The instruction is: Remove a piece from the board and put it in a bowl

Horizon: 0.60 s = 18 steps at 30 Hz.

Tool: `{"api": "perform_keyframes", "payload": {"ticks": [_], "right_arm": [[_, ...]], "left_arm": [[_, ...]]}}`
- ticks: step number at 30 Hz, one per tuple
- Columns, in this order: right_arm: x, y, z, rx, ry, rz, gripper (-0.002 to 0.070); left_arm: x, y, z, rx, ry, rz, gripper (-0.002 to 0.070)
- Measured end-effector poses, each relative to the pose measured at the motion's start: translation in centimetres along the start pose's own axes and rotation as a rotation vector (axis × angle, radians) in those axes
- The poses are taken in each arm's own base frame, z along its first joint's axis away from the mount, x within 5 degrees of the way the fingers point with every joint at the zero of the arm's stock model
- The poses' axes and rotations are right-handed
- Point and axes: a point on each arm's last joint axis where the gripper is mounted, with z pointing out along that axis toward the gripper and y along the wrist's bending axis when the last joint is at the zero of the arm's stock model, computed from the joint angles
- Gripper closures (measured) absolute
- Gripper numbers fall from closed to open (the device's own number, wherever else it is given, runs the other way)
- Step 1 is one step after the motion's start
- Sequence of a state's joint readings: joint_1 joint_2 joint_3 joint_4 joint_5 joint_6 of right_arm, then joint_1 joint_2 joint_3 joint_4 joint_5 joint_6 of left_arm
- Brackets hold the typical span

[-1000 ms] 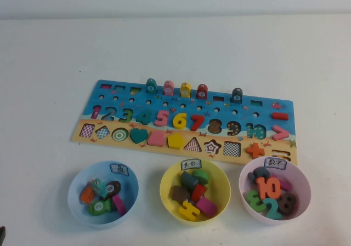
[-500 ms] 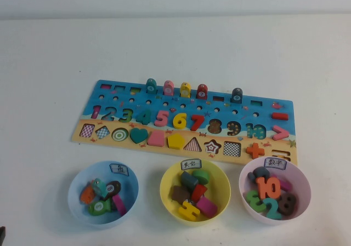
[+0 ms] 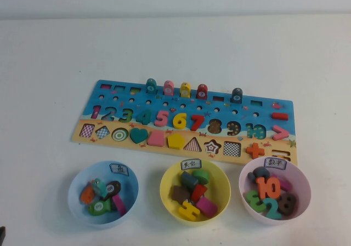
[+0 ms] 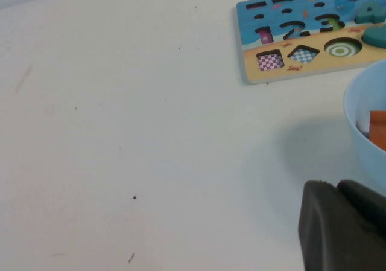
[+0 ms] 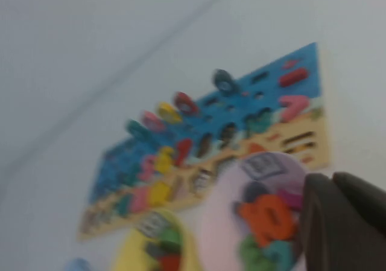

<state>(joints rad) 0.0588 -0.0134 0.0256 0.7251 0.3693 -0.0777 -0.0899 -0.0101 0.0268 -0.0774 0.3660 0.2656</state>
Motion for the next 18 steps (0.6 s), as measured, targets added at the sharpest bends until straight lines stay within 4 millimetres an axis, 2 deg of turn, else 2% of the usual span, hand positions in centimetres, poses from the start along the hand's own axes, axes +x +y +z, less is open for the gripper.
{"api": "perform_keyframes", "payload": {"ticks": [4, 7, 13, 18], "right_arm": [[-0.6, 0.98, -0.07, -0.117, -0.048, 0.331, 0.0694], [-1.04, 1.09, -0.12, -0.143, -0.086, 0.435, 0.0694], [-0.89, 1.09, -0.11, -0.134, -0.079, 0.312, 0.0694], [-0.69, 1.21, -0.11, -0.143, -0.057, 0.282, 0.0694]], "left_arm": [[0.0, 0.0, 0.0, 0.0, 0.0, 0.0, 0.0678], [0.0, 0.0, 0.0, 0.0, 0.0, 0.0, 0.0678], [0.0, 0.0, 0.0, 0.0, 0.0, 0.0, 0.0678], [0.0, 0.0, 0.0, 0.0, 0.0, 0.0, 0.0678]]}}
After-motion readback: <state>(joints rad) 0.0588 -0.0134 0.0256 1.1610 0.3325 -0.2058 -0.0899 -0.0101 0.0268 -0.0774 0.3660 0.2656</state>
